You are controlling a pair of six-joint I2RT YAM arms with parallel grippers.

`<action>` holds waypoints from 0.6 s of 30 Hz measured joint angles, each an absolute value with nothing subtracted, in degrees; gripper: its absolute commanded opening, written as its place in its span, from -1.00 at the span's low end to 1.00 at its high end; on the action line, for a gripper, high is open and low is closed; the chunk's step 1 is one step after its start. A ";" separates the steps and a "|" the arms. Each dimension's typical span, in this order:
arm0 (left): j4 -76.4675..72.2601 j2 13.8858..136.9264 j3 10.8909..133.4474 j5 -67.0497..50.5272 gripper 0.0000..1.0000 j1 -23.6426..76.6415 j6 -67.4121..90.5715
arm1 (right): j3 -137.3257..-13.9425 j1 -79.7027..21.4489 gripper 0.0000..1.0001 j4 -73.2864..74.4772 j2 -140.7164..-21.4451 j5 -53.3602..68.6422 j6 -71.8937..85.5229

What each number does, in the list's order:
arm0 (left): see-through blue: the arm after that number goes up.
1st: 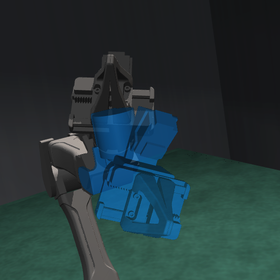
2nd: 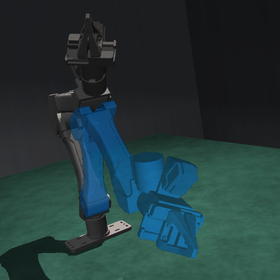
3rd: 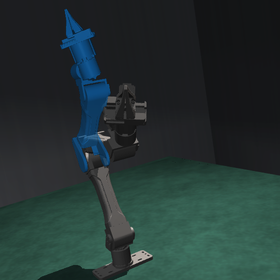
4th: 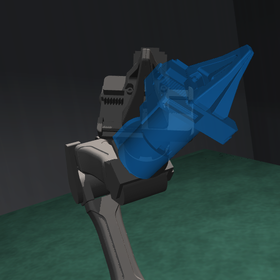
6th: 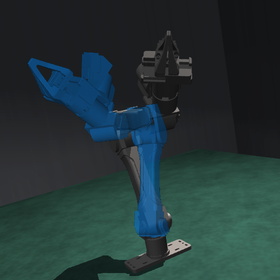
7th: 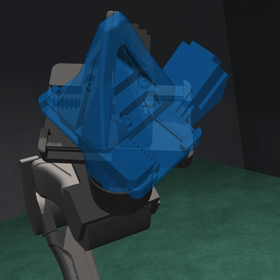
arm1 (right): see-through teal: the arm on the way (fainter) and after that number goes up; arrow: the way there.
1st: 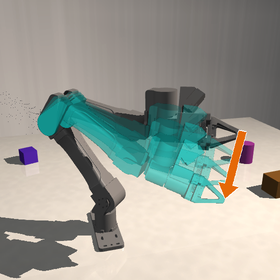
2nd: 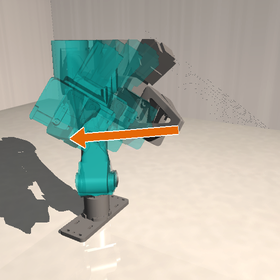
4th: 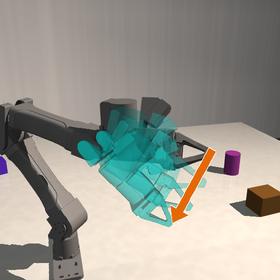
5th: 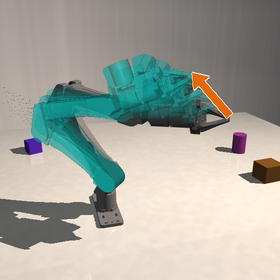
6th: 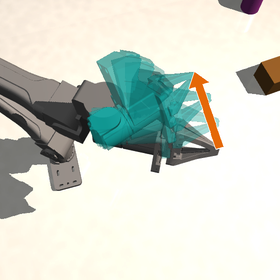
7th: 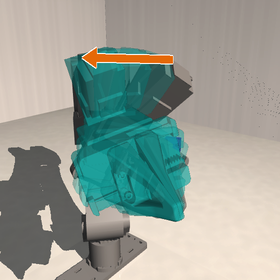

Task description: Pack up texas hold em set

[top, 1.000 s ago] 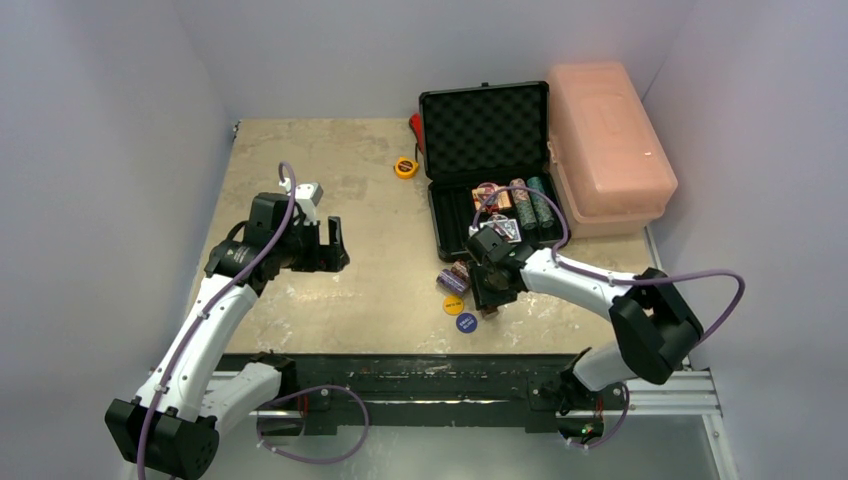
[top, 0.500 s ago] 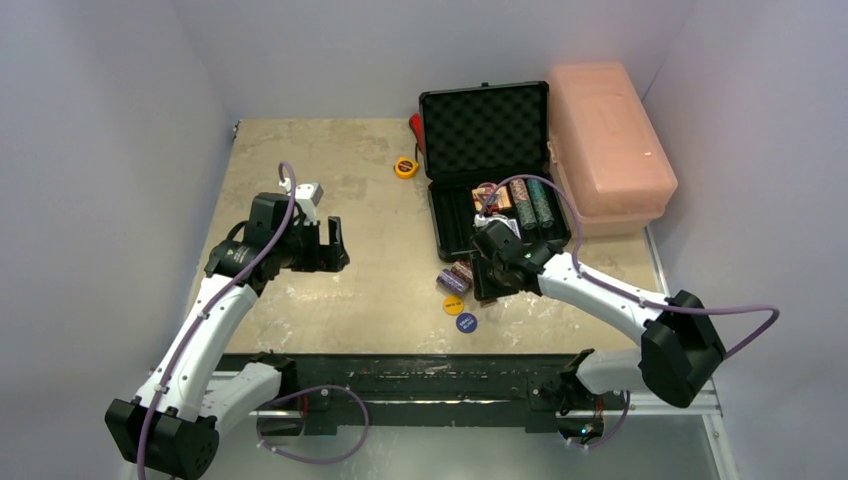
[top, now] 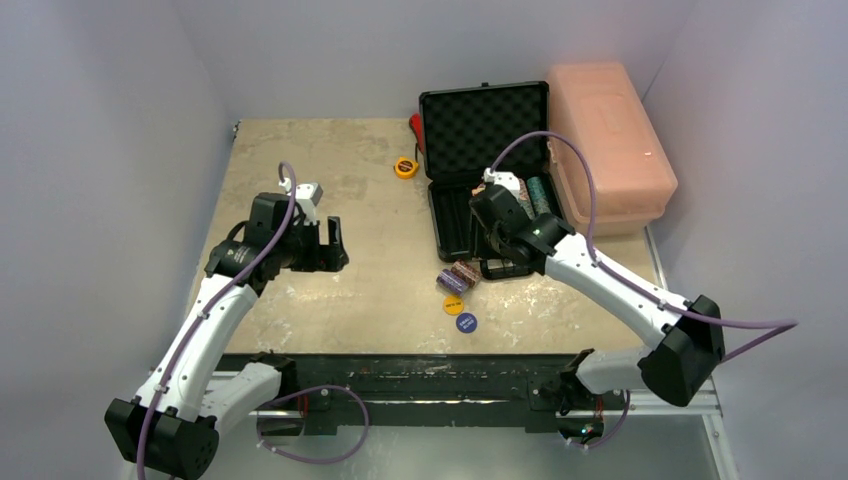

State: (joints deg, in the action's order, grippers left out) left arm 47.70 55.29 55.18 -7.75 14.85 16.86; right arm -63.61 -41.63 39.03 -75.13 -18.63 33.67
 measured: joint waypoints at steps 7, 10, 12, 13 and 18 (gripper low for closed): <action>47.88 55.35 55.20 -6.72 0.70 15.16 16.91 | -72.60 -41.63 -1.00 43.77 -80.27 -26.48 39.07; 48.38 55.48 55.44 -6.96 0.66 15.18 17.15 | -74.85 -41.63 -1.00 44.99 -81.30 -27.92 39.24; 49.04 55.61 55.92 -7.51 0.63 15.18 17.58 | -76.29 -41.63 -1.00 45.95 -82.06 -27.75 38.98; 49.15 55.61 56.05 -7.77 0.63 15.20 17.89 | -77.23 -41.63 -1.00 46.33 -82.67 -27.44 38.76; 50.96 55.00 56.14 -8.36 0.63 15.20 18.92 | -79.26 -41.63 -1.00 45.95 -85.43 -24.88 36.84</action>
